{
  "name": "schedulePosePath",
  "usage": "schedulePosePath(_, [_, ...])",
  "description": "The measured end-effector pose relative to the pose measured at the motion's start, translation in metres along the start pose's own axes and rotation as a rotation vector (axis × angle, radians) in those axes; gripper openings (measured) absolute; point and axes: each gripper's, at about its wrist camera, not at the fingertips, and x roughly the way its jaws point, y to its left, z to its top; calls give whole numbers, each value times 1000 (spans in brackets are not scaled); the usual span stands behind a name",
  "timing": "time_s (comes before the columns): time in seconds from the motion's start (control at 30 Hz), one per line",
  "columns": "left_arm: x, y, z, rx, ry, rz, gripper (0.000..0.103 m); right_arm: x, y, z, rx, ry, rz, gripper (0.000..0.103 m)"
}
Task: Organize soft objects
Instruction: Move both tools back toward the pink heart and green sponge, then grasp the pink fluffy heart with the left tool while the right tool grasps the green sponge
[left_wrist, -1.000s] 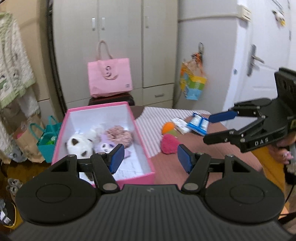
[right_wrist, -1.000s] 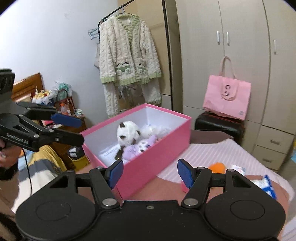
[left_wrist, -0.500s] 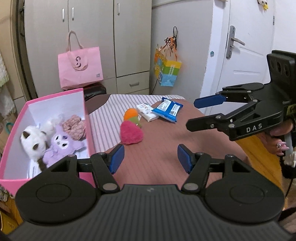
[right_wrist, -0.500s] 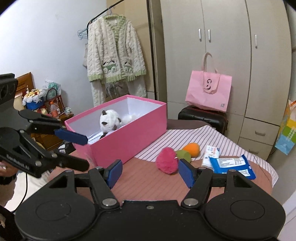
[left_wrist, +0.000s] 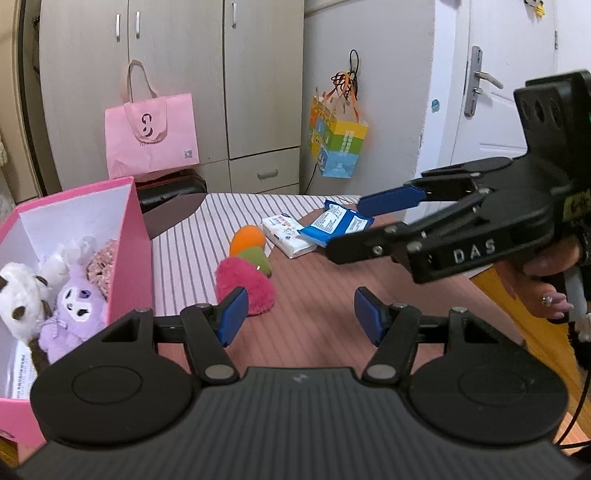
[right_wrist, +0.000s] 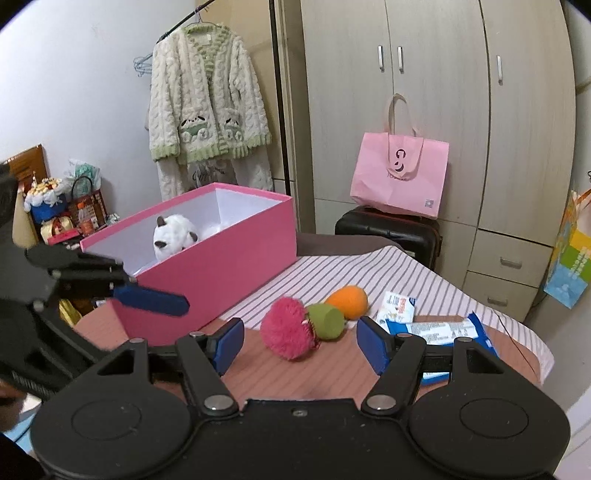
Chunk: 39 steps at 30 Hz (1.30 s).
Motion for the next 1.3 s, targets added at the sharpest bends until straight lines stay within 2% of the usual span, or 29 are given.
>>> schedulePosePath(0.1, [14,-1,0,-8,-12,23,63,12,-11,3,22,2,34,72])
schedulePosePath(0.27, [44,3,-3,-15,-21,107,63,42,-25,8,44,33,66,70])
schedulePosePath(0.57, [93,11,-4,-58,-12,219,64,99,-46,8,89,90,99,45])
schedulePosePath(0.67, [108,8,-5,-13,33,310,64,114,-50,9,95,99,100,43])
schedulePosePath(0.83, [117,12,-6,-50,53,282,64,132,-58,7,108,123,110,43])
schedulePosePath(0.93, [122,11,-7,-52,53,296,63,139,-61,4,123,139,136,43])
schedulePosePath(1.03, [125,12,-7,-60,67,309,58,142,-63,3,143,155,177,43])
schedulePosePath(1.07, [124,15,-8,-71,71,312,53,143,-62,2,144,158,184,43])
schedulePosePath(1.17, [121,22,-9,-107,73,289,50,146,-63,0,159,172,210,44])
schedulePosePath(1.3, [117,21,-11,-102,80,295,49,152,-65,-2,192,193,242,48])
